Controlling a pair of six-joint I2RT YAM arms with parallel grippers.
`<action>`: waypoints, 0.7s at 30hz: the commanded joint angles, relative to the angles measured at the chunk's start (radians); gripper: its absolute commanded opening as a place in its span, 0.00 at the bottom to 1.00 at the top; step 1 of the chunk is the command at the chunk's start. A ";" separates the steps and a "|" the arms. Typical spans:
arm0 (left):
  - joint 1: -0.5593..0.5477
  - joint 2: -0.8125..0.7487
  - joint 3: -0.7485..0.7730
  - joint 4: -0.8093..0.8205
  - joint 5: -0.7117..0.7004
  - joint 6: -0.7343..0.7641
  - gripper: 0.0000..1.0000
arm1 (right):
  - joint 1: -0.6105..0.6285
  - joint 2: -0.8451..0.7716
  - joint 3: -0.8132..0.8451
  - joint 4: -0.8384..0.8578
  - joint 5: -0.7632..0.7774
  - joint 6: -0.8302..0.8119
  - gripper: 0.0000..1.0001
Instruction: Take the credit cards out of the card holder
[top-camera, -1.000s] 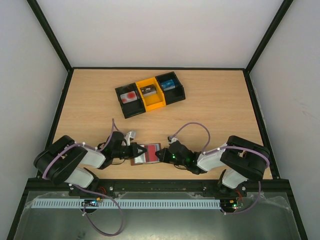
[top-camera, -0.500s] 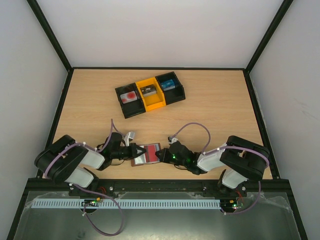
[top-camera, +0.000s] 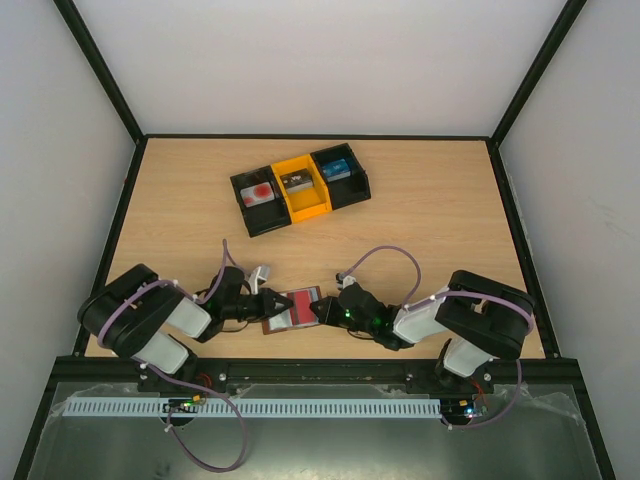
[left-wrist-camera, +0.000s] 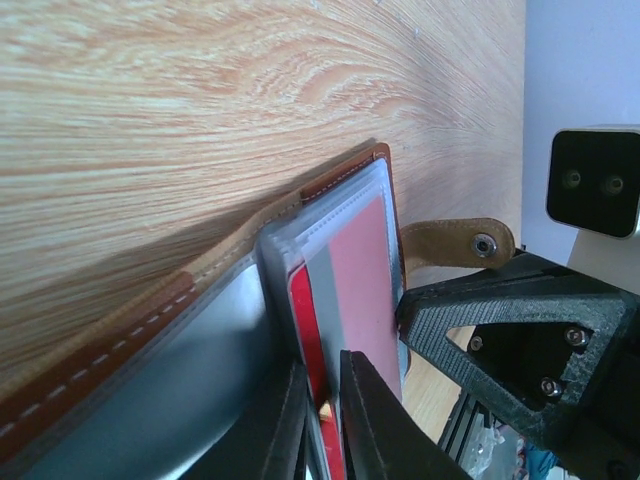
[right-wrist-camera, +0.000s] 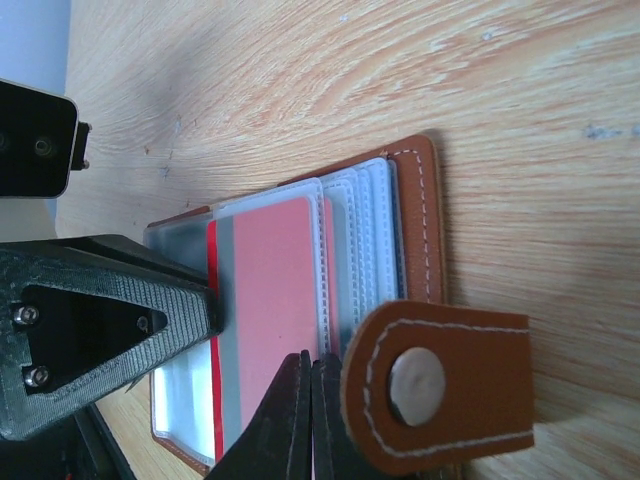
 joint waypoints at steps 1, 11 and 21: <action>0.004 -0.016 -0.014 0.000 0.003 0.022 0.09 | 0.001 0.041 -0.025 -0.098 0.033 -0.001 0.02; 0.032 -0.058 -0.038 -0.014 0.020 0.036 0.10 | 0.000 0.053 -0.020 -0.104 0.037 0.001 0.02; 0.043 -0.054 -0.055 0.022 0.031 0.026 0.03 | 0.000 0.057 -0.019 -0.120 0.044 0.010 0.02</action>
